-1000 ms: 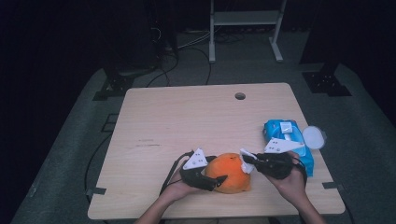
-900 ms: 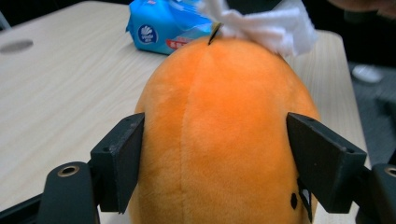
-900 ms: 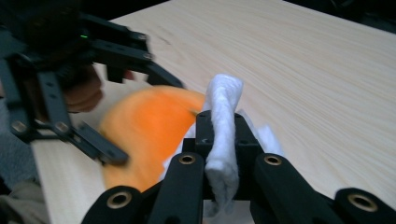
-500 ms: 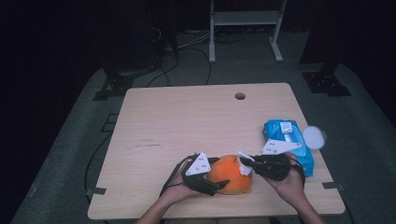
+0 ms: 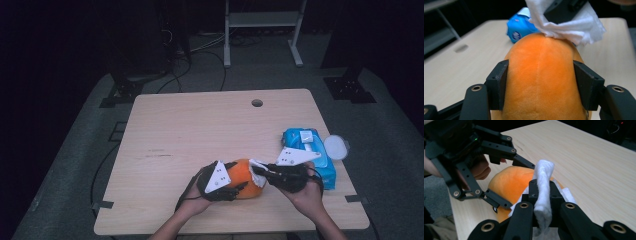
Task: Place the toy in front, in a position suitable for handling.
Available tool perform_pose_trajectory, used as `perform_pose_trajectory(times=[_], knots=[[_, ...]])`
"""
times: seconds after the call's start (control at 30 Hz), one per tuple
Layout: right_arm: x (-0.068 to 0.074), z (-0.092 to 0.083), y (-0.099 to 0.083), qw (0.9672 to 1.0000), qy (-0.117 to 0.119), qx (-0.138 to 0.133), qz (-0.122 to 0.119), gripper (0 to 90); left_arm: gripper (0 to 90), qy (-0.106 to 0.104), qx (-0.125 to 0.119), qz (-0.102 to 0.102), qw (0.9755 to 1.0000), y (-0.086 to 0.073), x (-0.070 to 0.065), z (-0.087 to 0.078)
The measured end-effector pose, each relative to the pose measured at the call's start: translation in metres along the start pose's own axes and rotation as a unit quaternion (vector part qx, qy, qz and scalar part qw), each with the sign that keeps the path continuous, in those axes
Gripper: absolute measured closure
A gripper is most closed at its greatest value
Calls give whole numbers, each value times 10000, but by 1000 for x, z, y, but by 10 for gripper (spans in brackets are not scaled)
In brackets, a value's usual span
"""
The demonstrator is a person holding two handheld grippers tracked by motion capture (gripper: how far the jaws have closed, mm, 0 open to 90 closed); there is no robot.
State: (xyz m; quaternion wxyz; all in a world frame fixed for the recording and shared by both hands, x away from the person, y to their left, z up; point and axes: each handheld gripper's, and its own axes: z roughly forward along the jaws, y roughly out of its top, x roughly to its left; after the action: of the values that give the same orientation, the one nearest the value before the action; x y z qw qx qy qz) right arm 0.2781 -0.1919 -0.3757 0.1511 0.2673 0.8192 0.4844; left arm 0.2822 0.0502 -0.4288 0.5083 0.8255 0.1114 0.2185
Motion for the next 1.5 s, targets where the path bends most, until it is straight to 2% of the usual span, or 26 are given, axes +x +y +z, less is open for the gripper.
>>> perform_pose_trajectory(times=[0.07, 0.1, 0.17, 0.23, 0.27, 0.3, 0.47, 0.57, 0.6, 0.63, 0.67, 0.8, 0.83, 0.9, 0.93, 1.07, 1.13, 1.17, 1.2, 1.23, 1.3, 1.33, 1.37, 1.47, 1.5], knots=[[-2, 0, -1, 10000, -43, -13, 34, 841, 337, -27, 21, -19, 10000, -4, 0, 1], [-8, 3, -7, 9998, -161, 115, 68, 841, 326, -184, -22, -172, 9997, -10, 3, -1], [-12, 6, -13, 9995, -186, 203, 133, 841, 310, -249, 5, -157, 9996, -12, 5, -3], [-21, 6, -26, 9986, 82, 266, 456, 841, 296, -336, -26, -83, 9994, -15, 2, -4], [-21, 6, -26, 9986, 82, 266, 456, 841, 288, -336, -26, -83, 9994, -15, 2, -4], [-17, 3, -25, 9990, -66, 333, 275, 841, 285, -322, 16, -65, 9995, -14, 0, -4], [-14, 2, -24, 9990, -106, 331, 288, 841, 262, -280, 36, -29, 9996, -14, -2, -3], [-4, 6, -14, 9995, 96, 163, 266, 840, 248, -268, 35, -78, 9996, -16, -2, -1], [-4, 6, -14, 9995, 96, 163, 266, 840, 246, -268, 35, -78, 9996, -16, -2, -1], [-2, 9, -12, 9997, 95, 203, 114, 840, 247, -320, 68, -163, 9993, -17, 2, -3], [-2, 9, -12, 9997, 95, 203, 114, 840, 247, -320, 68, -163, 9993, -17, 2, -3], [-15, 6, -21, 9992, 5, 296, 266, 841, 247, -392, 45, -405, 9984, -20, 8, -5], [-23, 2, -28, 9985, -74, 342, 416, 840, 245, -394, 47, -391, 9984, -20, 9, -4], [-26, 1, -30, 9982, -114, 365, 463, 841, 242, -380, 91, -363, 9986, -19, 7, -4], [-27, -2, -30, 9980, -95, 285, 555, 841, 233, -337, 117, -321, 9988, -17, 5, -2], [-21, 0, -23, 9987, 3, 225, 466, 840, 209, -356, 127, -338, 9987, -17, 5, -3], [-18, 5, -23, 9989, 36, 295, 376, 841, 179, -466, 100, -535, 9974, -17, 11, -5], [-19, 5, -25, 9985, 78, 340, 420, 841, 111, -506, 85, -906, 9946, -16, 18, -7], [-19, 5, -25, 9985, 78, 340, 420, 841, 86, -506, 85, -906, 9946, -16, 18, -7], [-21, 4, -28, 9983, 92, 367, 451, 841, 83, -570, 146, -1241, 9905, -18, 24, -7], [-23, 2, -29, 9979, 127, 358, 520, 840, 153, -643, 157, -1223, 9903, -20, 24, -6], [-23, 2, -29, 9979, 127, 358, 520, 840, 153, -633, 191, -1104, 9917, -21, 22, -5], [-21, 1, -26, 9981, 127, 302, 522, 840, 202, -613, 221, -914, 9937, -19, 18, -5], [-17, -1, -17, 9983, 248, 39, 528, 841, 230, -637, 203, -404, 9969, -14, 9, -6], [-17, -1, -17, 9983, 248, 39, 528, 841, 232, -637, 203, -404, 9969, -14, 9, -6]])
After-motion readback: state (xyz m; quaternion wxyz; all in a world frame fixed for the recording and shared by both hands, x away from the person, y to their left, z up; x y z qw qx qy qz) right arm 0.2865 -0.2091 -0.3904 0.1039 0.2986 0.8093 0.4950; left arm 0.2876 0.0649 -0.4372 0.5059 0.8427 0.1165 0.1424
